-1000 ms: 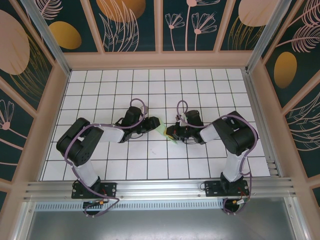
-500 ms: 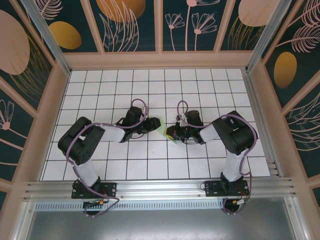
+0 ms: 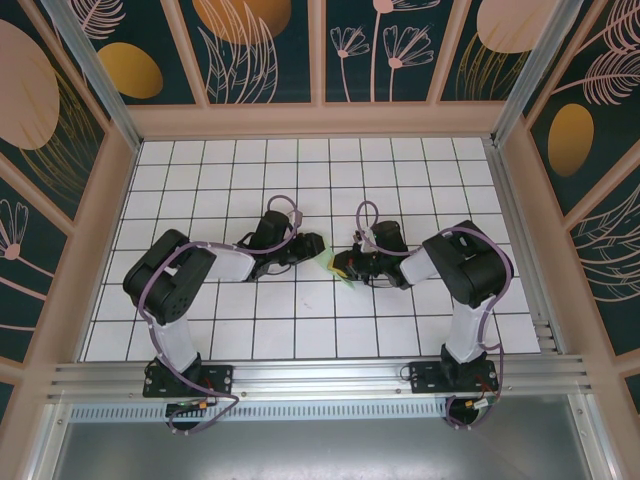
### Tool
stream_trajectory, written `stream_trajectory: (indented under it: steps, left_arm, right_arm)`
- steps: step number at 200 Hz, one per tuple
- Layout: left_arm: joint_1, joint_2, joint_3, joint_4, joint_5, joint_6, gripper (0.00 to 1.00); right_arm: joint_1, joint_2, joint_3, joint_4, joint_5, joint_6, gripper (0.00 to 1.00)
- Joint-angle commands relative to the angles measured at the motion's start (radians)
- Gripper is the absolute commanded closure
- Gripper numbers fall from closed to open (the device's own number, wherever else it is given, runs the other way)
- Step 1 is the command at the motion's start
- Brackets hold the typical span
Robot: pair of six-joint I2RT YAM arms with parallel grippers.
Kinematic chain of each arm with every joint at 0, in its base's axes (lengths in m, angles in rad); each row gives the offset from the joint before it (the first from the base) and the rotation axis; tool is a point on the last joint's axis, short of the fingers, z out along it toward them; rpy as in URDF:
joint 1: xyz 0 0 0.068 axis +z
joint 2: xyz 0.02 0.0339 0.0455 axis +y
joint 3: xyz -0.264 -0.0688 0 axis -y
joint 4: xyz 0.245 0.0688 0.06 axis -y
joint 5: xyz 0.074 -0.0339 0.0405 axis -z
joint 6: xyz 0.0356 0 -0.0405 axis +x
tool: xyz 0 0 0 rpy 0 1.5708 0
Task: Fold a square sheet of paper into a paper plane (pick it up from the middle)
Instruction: Fold the wing for the fifth time at the center of the table.
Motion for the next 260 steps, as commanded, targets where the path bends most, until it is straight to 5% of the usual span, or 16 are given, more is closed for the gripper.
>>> stream_trajectory:
  steps: [1,186,260]
  left_arm:
    - [-0.006,0.017,0.013,-0.017,-0.021,0.024,0.59]
    - [-0.006,0.063,0.079,-0.191,-0.109,0.010,0.63]
    - [-0.004,0.101,0.110,-0.282,-0.128,0.000,0.63]
  right_arm:
    - [-0.016,0.031,-0.027,-0.005,0.011,0.024,1.00]
    - [-0.019,0.006,0.011,-0.106,0.005,-0.049,1.00]
    - [-0.023,-0.105,0.079,-0.281,-0.010,-0.247,0.74]
